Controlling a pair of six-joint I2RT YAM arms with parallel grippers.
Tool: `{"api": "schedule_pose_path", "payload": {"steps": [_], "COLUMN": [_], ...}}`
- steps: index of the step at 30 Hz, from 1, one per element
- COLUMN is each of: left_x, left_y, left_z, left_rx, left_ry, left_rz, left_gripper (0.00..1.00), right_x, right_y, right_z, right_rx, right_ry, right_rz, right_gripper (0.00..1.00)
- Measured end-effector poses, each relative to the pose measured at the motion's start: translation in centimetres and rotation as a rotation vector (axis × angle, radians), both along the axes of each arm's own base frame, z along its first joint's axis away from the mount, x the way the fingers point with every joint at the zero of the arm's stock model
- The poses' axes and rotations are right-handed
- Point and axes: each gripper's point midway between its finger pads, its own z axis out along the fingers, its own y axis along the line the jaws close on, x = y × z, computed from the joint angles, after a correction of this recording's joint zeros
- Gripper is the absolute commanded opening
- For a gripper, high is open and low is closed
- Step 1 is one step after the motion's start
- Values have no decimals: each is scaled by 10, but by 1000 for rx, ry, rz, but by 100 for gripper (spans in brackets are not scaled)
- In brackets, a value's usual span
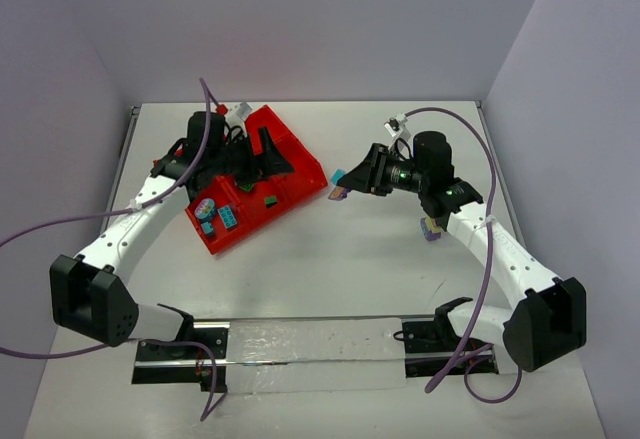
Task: Sort the legos into containers by color
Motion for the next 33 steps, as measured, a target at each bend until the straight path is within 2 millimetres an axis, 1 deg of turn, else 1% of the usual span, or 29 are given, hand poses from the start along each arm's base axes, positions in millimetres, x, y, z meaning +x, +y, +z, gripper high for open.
{"api": "schedule_pose_path", "payload": {"steps": [2,4,7,10,15,19,24,28,31,33], "left_x": [2,4,1,-7,-33,-49,-70,-81,-86,-89], "left_y": [-5,-10,-28,-46,-67,-74,-79,-84,-88,-90], "left_z": [6,14,28,34,42,53,63,61,57,55], "left_rx": [-24,-68,-172,-254,-351,-404,-470,-480,-480,-482], "left_ry": [-26,-47,-58,-52,-36,-54,-53,-45,-28,-20], "left_rz": [-17,-40,-131,-239,-423,-535,-653,-715,-740,-754], "left_gripper": [99,96,94,94,92,90,89,88,82,77], "right_x": [0,-2,-7,-14,-28,-36,-44,-49,-52,-53], "right_y": [0,2,6,11,20,24,29,33,37,40], "right_z": [1,2,5,11,16,21,29,35,39,40], "right_rx": [0,3,17,43,73,89,103,107,104,102], "right_ry": [-3,-7,-16,-28,-45,-60,-89,-111,-130,-137], "right_rz": [4,14,51,111,211,265,319,354,376,389], "right_gripper": [0,0,0,0,0,0,0,0,0,0]}}
